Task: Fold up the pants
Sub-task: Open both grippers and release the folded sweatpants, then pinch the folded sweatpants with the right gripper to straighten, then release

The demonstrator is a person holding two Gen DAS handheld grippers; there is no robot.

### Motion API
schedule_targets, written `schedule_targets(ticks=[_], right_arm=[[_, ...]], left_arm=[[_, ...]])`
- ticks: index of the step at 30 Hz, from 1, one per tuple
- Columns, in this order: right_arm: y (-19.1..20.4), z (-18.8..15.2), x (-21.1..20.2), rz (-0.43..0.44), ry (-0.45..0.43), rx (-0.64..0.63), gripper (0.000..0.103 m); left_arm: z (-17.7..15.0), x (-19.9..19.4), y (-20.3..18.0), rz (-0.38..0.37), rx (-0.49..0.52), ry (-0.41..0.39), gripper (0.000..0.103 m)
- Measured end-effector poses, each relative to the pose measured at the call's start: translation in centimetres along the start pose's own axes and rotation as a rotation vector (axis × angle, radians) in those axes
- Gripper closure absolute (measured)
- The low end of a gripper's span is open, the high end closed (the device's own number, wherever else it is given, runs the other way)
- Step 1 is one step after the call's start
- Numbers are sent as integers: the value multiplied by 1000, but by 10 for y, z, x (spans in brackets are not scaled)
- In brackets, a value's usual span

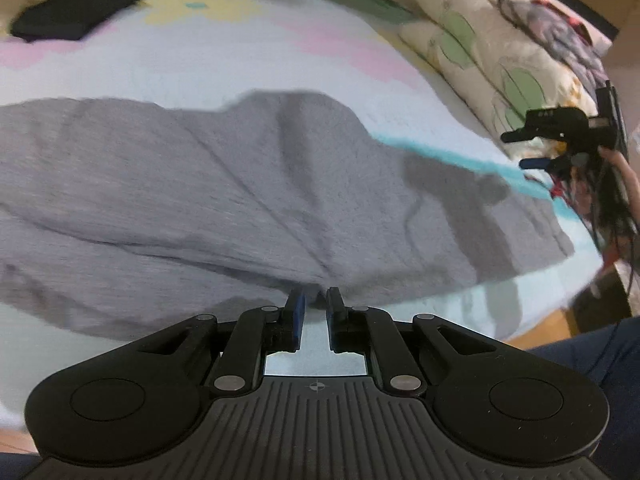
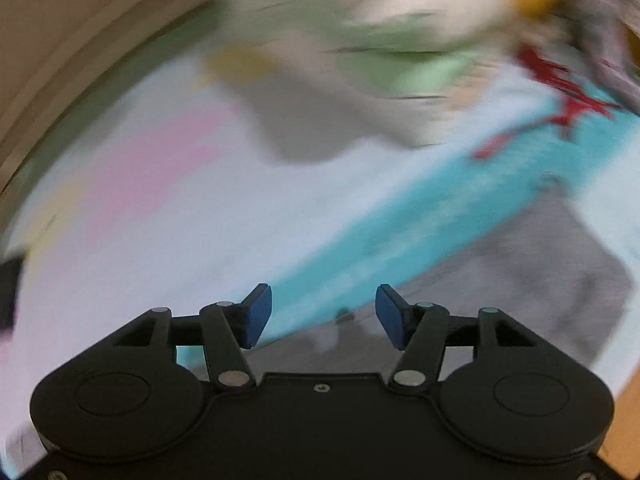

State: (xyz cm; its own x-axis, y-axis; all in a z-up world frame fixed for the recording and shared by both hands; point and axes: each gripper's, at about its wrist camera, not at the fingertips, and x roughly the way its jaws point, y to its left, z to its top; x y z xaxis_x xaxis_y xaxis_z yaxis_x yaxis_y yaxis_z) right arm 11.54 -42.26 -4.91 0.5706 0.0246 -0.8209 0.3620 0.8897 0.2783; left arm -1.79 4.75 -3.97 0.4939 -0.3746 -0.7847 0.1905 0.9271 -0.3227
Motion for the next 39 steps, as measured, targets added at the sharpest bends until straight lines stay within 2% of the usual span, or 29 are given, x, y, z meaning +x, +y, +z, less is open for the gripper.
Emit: schedule_targets(ticks=[4, 8, 11, 14, 18, 21, 22, 24, 28, 32, 33, 35, 36, 38, 39], right_arm=[[80, -40, -5, 123, 25, -220, 39], [155, -96, -16, 249, 24, -460, 39], [207, -147, -30, 326, -6, -676, 40], [243, -191, -39, 394, -37, -845, 40], [281, -247, -43, 428, -125, -1070, 40], [304, -278, -35, 453, -140, -1192, 41], [311, -287, -32, 455, -142, -1225, 41], [320, -307, -27, 445, -160, -1298, 41], [326, -336, -16, 424, -215, -1424, 42], [332, -351, -7, 415, -255, -1501, 44], [333, -355, -5, 410, -268, -1515, 47], [335, -358, -1, 402, -291, -1528, 62], [338, -358, 1, 384, -294, -1528, 74], [342, -355, 3, 378, -277, -1515, 91], [344, -354, 2, 374, -281, -1506, 92]], left_arm=[[13, -16, 30, 80, -80, -41, 92], [35, -27, 64, 160, -144, -84, 92], [52, -28, 88, 229, -175, -87, 92], [67, -30, 110, 272, -199, -80, 91], [71, -32, 132, 338, -211, -101, 86], [70, -31, 146, 301, -284, -109, 84], [70, -29, 148, 275, -287, -101, 77], [67, -30, 151, 261, -284, -96, 73], [66, -33, 153, 280, -279, -125, 73], [66, -38, 159, 249, -321, -156, 73], [66, -39, 160, 245, -328, -161, 73], [65, -42, 160, 247, -326, -172, 73], [65, -43, 159, 251, -322, -176, 73], [66, -44, 157, 257, -315, -188, 73], [67, -46, 157, 260, -311, -198, 73]])
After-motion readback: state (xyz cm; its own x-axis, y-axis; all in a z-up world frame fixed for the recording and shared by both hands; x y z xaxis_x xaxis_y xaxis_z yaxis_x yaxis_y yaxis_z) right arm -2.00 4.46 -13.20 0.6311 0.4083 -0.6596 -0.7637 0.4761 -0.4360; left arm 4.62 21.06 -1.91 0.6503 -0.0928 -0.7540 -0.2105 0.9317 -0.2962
